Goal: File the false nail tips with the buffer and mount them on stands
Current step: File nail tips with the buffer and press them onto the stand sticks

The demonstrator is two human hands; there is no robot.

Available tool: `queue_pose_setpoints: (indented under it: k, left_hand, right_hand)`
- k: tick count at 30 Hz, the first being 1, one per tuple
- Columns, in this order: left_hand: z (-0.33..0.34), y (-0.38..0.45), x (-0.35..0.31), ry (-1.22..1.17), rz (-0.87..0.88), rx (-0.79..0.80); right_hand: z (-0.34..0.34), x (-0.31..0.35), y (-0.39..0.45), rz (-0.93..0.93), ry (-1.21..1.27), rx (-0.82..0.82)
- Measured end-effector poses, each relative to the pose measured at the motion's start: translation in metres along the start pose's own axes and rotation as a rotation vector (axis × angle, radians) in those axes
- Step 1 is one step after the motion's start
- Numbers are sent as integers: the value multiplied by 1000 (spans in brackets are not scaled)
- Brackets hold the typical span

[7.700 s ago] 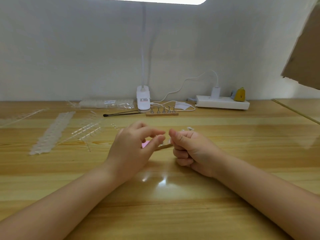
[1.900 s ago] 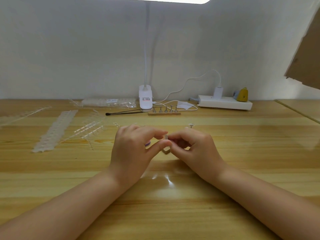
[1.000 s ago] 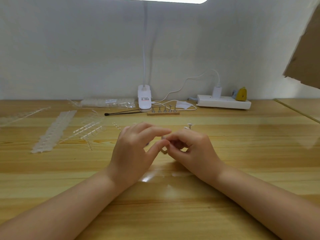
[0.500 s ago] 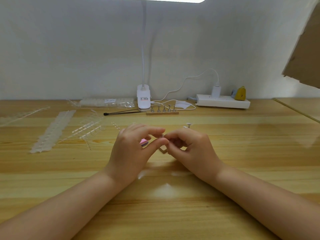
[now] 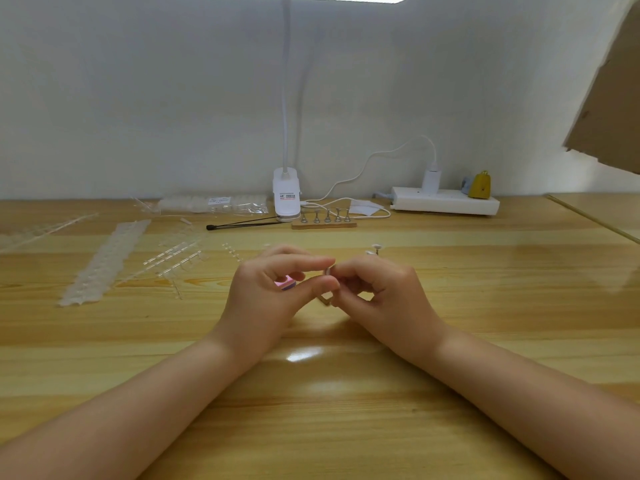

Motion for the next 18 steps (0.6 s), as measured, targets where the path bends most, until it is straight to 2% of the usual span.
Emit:
queue_pose_setpoints:
  k: [7,14,18]
  left_hand:
    - [1,1,0,-84,-61,71]
    - [-3,-3,-3,26,-72,-37]
    - [-2,-3,-5,50,-99,-50]
  right_hand:
    - [-2,-2,0,-62,-60,1]
    - [-4,-1,1,-1,-92,-66]
    - [-5,-2,2,-11,-123,-46]
Point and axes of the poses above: each hand's wrist, its own y-axis towards the middle knuckle, its own z-axis out of the palm, x = y × z, the point moved 2 cm from there along y, towards the middle knuckle, and after that the axes turned 7 degrees about -z, right-handed, at the moved point
